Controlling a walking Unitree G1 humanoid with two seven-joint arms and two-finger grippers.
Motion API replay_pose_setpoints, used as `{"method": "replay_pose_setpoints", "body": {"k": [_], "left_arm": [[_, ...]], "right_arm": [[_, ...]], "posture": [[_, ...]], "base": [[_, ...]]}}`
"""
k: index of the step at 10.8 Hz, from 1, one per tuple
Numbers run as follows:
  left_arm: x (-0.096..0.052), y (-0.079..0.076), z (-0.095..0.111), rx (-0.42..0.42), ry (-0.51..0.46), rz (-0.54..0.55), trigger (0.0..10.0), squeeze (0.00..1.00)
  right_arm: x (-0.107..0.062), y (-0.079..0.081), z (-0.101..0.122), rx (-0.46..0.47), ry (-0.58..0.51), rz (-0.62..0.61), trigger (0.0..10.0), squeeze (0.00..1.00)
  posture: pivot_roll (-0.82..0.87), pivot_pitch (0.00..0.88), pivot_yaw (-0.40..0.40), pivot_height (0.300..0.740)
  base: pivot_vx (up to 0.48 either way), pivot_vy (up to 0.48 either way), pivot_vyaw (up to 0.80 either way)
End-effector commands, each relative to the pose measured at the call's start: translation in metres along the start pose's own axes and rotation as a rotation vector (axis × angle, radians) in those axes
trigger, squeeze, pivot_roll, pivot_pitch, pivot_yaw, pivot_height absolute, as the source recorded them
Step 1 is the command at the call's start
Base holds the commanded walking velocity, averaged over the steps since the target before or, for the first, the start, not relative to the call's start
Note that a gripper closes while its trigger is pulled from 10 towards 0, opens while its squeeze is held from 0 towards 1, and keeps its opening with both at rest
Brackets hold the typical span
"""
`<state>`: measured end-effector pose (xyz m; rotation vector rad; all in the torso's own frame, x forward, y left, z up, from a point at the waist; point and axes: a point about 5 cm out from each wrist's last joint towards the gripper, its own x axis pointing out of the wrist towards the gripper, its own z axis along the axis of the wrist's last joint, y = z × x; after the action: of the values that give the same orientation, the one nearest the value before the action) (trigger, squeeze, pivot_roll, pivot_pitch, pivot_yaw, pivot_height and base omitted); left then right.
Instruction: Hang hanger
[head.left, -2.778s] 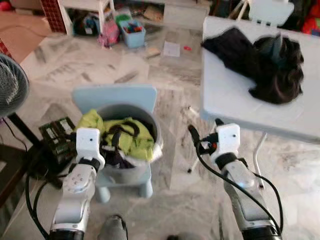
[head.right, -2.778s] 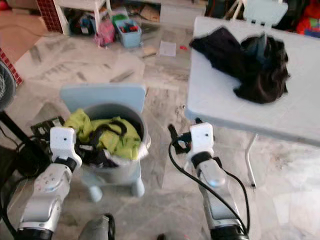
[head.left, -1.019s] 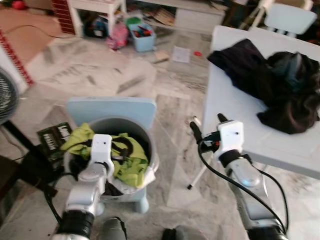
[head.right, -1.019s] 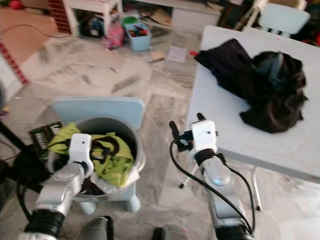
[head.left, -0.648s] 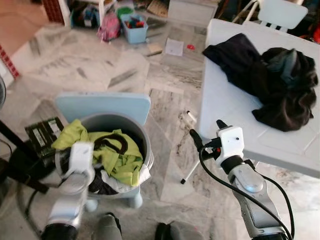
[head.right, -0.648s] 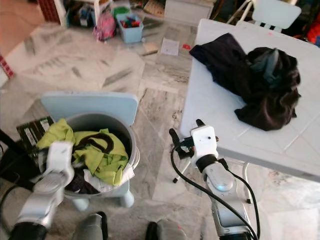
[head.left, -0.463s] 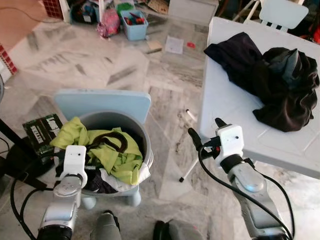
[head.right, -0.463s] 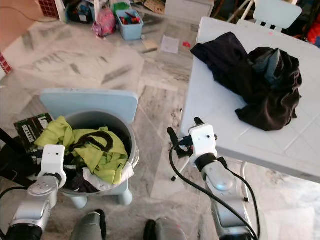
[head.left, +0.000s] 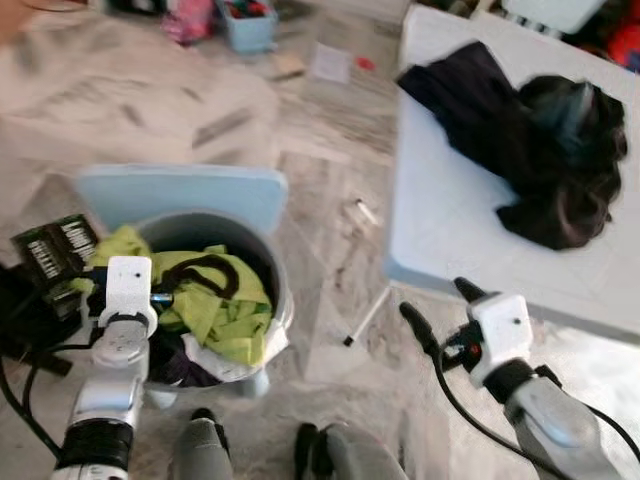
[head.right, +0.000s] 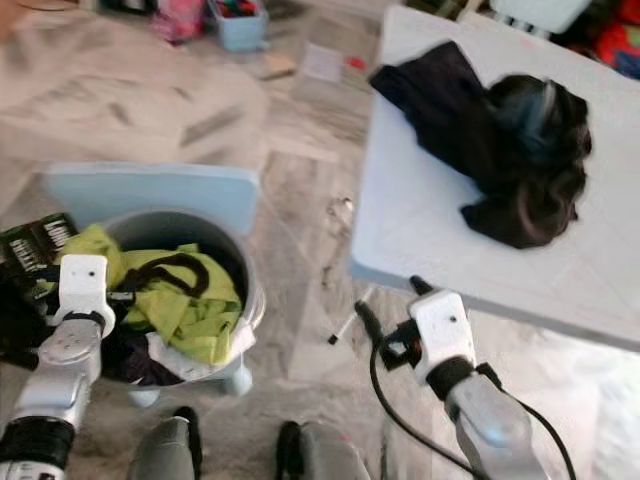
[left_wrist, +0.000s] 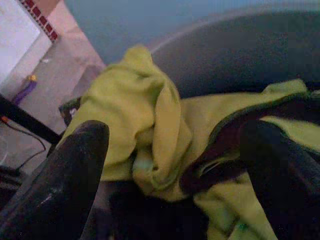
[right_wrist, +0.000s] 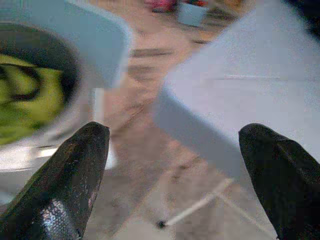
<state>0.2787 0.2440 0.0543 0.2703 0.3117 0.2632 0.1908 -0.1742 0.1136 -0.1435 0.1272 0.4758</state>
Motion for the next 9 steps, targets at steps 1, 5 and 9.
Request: {"method": "replay_pose_setpoints", "body": {"k": [1, 5, 9], "left_arm": [[-0.005, -0.003, -0.009, 0.011, 0.017, -0.003, 10.0, 0.0], [-0.009, -0.006, -0.02, 0.045, 0.031, 0.01, 10.0, 0.0], [0.001, -0.001, -0.026, 0.022, 0.047, -0.067, 10.0, 0.0]], "right_arm": [[-0.001, 0.001, 0.003, 0.021, -0.002, 0.059, 10.0, 0.0], [0.003, -0.002, -0.014, 0.087, 0.141, 0.239, 10.0, 0.0], [-0.005, -0.006, -0.009, 0.064, 0.145, 0.222, 10.0, 0.0]], "posture": [[-0.13, 0.216, -0.201, 0.74], [-0.1, 0.194, -0.199, 0.74], [-0.17, 0.226, -0.212, 0.74]], "base": [[0.0, 0.0, 0.0], [0.0, 0.0, 0.0], [0.0, 0.0, 0.0]]}}
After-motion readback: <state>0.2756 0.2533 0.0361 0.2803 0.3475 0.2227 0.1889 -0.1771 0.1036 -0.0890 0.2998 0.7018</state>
